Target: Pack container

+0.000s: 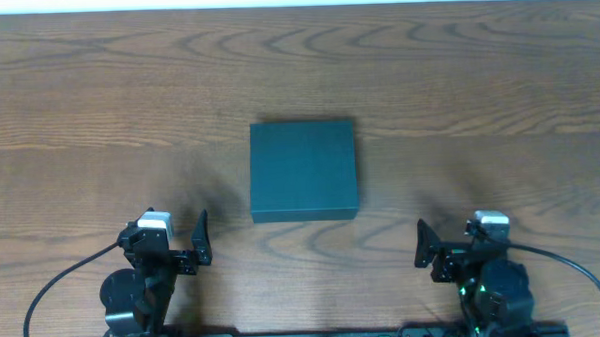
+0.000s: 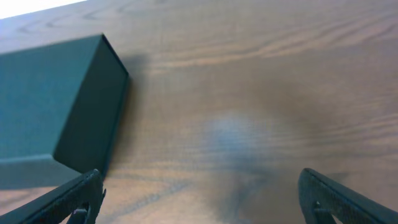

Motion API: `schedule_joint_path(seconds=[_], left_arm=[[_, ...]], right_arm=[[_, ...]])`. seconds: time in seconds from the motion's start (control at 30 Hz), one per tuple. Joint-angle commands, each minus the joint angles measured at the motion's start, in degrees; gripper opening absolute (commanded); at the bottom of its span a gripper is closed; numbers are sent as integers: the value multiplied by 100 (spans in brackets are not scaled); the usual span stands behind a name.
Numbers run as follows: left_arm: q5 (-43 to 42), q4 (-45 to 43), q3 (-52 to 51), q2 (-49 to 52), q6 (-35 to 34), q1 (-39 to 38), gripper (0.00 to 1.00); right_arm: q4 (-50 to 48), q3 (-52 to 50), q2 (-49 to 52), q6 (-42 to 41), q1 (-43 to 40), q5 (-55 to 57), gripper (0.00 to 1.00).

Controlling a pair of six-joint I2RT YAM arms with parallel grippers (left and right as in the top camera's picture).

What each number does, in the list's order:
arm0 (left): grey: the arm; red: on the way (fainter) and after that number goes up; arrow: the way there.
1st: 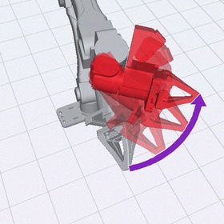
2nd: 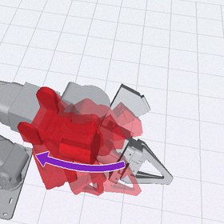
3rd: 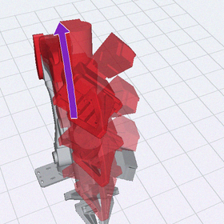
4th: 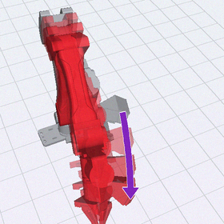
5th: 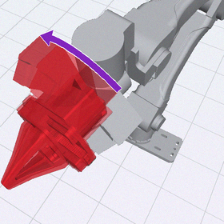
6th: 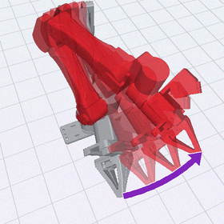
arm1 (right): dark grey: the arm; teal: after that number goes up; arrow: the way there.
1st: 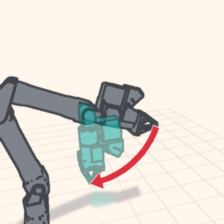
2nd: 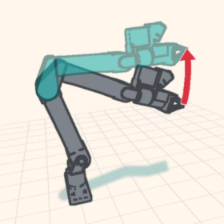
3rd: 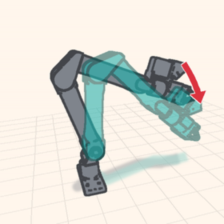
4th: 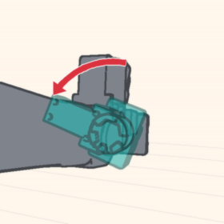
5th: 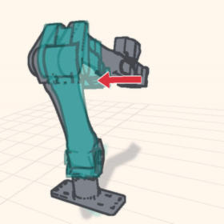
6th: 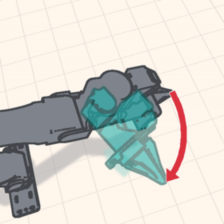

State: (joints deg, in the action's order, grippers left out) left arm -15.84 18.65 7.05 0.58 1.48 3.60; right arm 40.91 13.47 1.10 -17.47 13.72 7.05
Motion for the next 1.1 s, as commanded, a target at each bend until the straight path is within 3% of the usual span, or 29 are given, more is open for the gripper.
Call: schedule_joint_path(seconds=[0.0, 1.07], left_arm=[[85, 35, -122, -33, -35, 13, 95], [85, 35, -122, -33, -37, 13, 95]], right_arm=[[81, -205, -79, 81, 9, -44, 99], [131, -415, -79, 81, 9, -109, 99]])
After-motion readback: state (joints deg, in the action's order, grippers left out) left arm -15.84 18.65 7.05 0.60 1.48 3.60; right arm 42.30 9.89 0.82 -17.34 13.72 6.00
